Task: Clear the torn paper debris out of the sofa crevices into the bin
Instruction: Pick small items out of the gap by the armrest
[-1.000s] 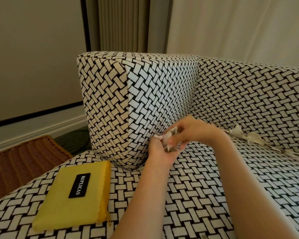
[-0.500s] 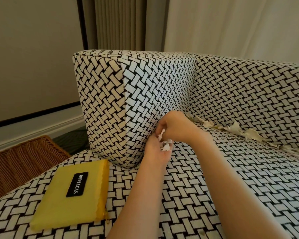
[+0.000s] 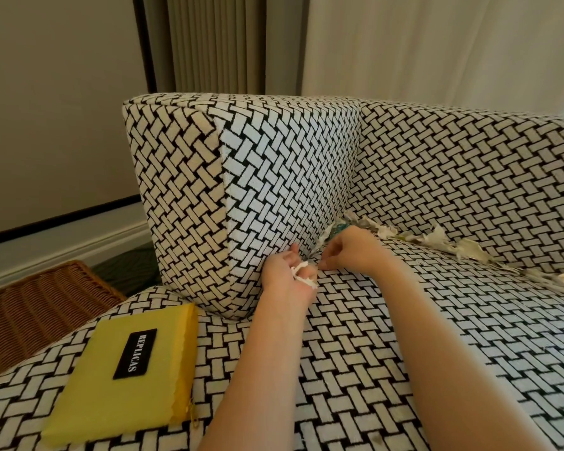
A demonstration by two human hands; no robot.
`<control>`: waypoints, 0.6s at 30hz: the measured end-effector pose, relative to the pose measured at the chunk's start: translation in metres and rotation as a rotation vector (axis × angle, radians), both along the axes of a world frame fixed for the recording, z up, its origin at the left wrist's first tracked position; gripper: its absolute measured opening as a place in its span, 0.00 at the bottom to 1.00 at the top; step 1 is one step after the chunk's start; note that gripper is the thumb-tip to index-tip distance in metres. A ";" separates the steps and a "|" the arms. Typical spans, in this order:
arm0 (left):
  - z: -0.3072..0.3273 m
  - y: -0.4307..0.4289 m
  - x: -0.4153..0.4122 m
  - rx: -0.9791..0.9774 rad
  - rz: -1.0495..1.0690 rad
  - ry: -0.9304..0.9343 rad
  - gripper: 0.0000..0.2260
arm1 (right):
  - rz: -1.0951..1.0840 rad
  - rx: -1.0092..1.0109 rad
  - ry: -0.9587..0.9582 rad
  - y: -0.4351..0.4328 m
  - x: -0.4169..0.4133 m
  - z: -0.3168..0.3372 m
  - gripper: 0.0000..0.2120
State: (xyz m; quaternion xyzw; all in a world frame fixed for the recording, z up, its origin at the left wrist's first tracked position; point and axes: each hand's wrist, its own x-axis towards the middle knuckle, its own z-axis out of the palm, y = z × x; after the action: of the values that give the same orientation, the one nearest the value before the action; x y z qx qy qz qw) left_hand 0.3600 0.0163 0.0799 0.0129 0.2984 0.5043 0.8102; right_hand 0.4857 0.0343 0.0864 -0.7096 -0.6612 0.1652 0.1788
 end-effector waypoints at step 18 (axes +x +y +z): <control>-0.006 0.032 0.038 0.060 -0.057 0.252 0.15 | -0.320 0.258 0.225 0.010 0.040 0.001 0.13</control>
State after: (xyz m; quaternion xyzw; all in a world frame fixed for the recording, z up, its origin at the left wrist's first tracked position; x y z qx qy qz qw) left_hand 0.3981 0.0482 0.0743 0.1088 0.3821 0.4842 0.7796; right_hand 0.5260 0.0444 0.0870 -0.7538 -0.5315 0.1269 0.3648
